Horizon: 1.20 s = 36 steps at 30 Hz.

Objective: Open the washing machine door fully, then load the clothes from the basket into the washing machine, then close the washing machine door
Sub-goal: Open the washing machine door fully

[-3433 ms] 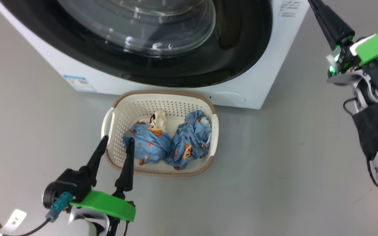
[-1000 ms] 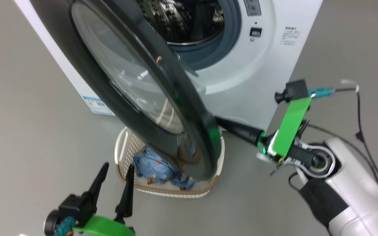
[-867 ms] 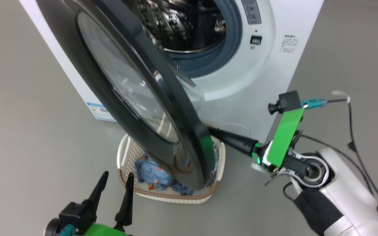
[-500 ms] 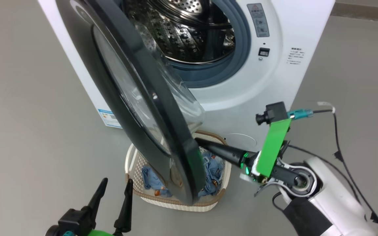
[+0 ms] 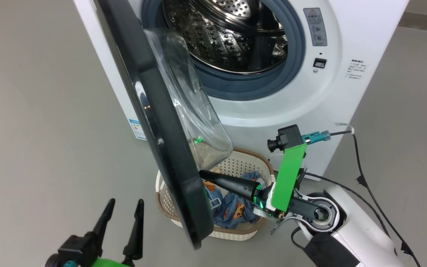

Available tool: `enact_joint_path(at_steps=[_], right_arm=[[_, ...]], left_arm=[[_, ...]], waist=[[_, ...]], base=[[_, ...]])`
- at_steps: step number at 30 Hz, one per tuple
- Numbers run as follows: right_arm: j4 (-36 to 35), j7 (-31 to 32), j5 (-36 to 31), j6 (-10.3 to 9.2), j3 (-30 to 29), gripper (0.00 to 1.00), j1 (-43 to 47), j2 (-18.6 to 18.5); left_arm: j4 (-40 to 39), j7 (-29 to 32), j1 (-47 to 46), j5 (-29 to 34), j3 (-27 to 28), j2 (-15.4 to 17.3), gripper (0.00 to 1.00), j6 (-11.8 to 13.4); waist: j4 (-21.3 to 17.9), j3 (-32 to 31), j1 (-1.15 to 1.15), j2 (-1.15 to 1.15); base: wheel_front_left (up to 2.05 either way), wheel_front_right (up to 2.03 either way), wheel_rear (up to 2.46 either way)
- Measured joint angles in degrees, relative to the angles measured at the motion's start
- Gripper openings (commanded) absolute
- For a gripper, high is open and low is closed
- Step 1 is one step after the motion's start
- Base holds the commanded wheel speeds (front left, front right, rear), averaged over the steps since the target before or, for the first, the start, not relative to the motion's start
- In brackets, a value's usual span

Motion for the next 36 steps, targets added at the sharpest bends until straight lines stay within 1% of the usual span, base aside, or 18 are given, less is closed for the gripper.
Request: enact_joint_path(at_steps=[8, 17, 22, 27, 28, 29, 30, 31, 32, 36], right_arm=[[-0.22, 0.0, 0.09, 0.0, 1.96, 0.0, 0.16, 1.01], [-0.24, -0.11, 0.94, 0.0, 4.47, 0.0, 0.16, 1.37], [-0.21, -1.07, 1.71, 0.0, 5.05, 0.0, 0.16, 1.55], [0.31, -3.04, -0.63, 0.0, 5.04, 0.0, 0.3, 1.34], [0.36, -3.53, -1.03, 0.0, 4.99, 0.17, 0.6, 1.07], [0.51, -4.09, -1.35, 0.0, 4.93, 0.4, 0.92, 0.71], [0.65, -4.75, -1.58, 0.0, 4.81, 0.49, 1.3, 0.32], [0.69, -5.39, -1.97, 0.0, 4.77, 0.65, 1.7, -0.16], [0.73, -6.21, -2.44, 0.0, 4.76, 1.0, 2.16, -0.79], [1.03, -10.1, -5.02, 0.0, 4.78, 1.0, 3.45, -3.1]], left_arm=[[-0.13, 0.0, 0.0, 0.0, 0.81, 0.0, 1.0, 0.0], [-0.13, 0.0, 0.0, -0.01, 1.71, 0.0, 1.0, 0.0], [-0.1, 0.0, 0.0, -0.01, 2.33, 0.0, 1.0, 0.0], [0.41, 0.0, 0.0, -0.02, 2.81, 0.0, 1.0, 0.0], [0.57, 0.0, 0.0, -0.02, 2.89, -0.01, 1.0, 0.0], [0.73, 0.0, 0.0, -0.02, 2.97, 0.01, 1.0, 0.0], [0.81, 0.0, 0.0, -0.02, 3.03, 0.04, 1.0, 0.0], [0.9, 0.0, 0.0, -0.02, 3.07, 0.13, 1.0, 0.0], [1.03, 0.0, 0.0, -0.02, 3.12, 0.29, 1.0, 0.0], [1.13, 0.0, 0.13, -0.1, 3.53, 1.2, 1.0, 0.0]], waist=[[1.07, -0.01, 0.0, 0.0], [1.45, -0.01, 0.0, 0.0], [1.02, -0.12, 0.0, 0.0], [-0.05, -0.39, 0.0, 0.0], [-0.33, -0.49, 0.0, 0.0], [-0.63, -0.6, 0.0, 0.0], [-0.96, -0.72, 0.0, 0.0], [-1.29, -0.85, 0.0, 0.0], [-1.66, -0.99, 0.0, 0.0], [-3.25, -1.53, 0.0, 0.0]], base=[[0.0, 0.0, 0.0], [0.0, 0.0, 0.0], [0.0, 0.0, 0.0], [0.0, 0.0, 0.0], [0.0, 0.0, 0.0], [0.0, 0.0, 0.0], [0.0, 0.0, 0.0], [0.0, 0.0, 0.0], [0.0, 0.0, 0.0], [0.0, 0.0, 0.0]])
